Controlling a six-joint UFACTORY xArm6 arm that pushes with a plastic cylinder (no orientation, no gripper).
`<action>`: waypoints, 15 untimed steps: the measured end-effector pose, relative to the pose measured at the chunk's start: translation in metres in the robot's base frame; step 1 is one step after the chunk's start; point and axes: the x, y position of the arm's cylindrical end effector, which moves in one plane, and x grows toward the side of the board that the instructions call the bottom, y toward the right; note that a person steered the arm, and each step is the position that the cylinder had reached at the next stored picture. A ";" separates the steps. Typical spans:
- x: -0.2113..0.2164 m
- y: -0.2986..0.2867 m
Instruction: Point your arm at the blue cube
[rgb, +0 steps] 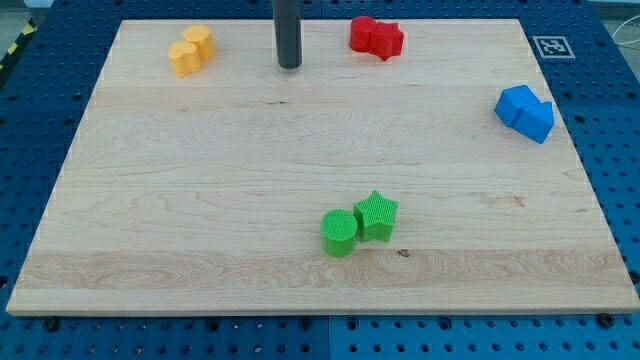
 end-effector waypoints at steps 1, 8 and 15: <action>0.000 0.000; 0.171 0.204; 0.161 0.391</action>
